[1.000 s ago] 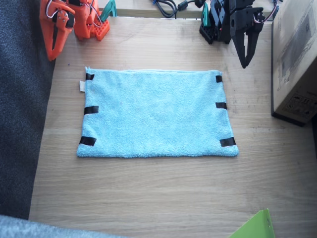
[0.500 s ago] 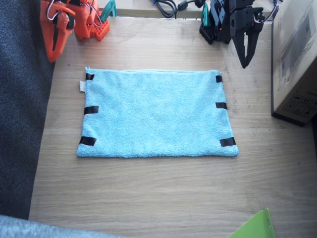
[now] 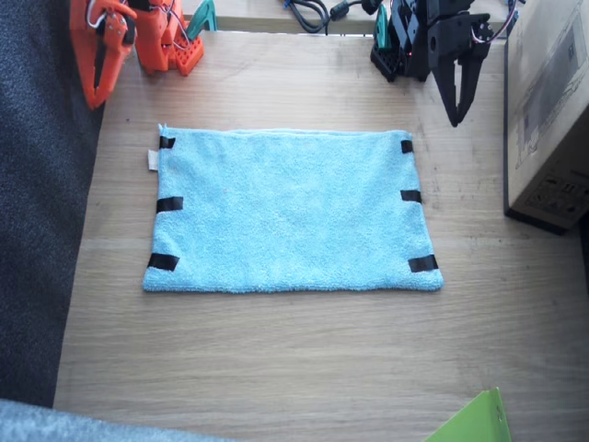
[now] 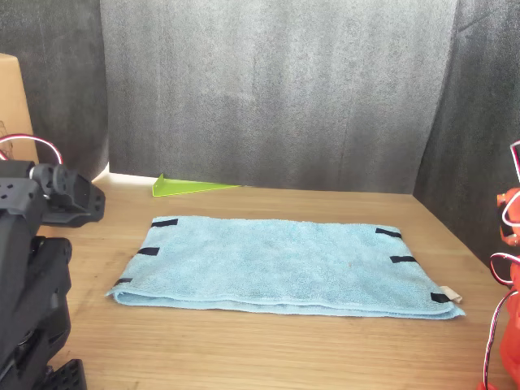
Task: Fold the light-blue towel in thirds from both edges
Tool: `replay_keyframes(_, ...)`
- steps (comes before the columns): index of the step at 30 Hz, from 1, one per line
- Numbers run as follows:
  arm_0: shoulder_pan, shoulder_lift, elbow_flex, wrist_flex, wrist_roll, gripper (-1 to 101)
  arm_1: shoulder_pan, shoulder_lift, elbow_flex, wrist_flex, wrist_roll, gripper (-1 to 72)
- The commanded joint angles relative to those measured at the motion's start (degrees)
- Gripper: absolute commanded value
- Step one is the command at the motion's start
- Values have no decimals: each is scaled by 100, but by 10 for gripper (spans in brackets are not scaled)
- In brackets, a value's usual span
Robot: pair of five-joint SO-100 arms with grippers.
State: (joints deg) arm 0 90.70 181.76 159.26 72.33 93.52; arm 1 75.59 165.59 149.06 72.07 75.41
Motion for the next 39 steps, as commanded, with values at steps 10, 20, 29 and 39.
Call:
replay_keyframes(10, 26, -1960, -1740, -272, 281, -4, 545, -2944, -2268, -44, -185, -1)
replay_keyframes(20, 18, -4711, -3463, -457, 141, -4, 1310, -6926, -5572, 1195, 97, 0)
replay_keyframes(29, -193, -6161, -3683, -659, 88, -3, 1916, -8297, -5968, 1239, 229, 0)
replay_keyframes(39, -404, -6521, -3639, -589, 9, -2, 2092, -8358, -5933, 1459, 185, 52)
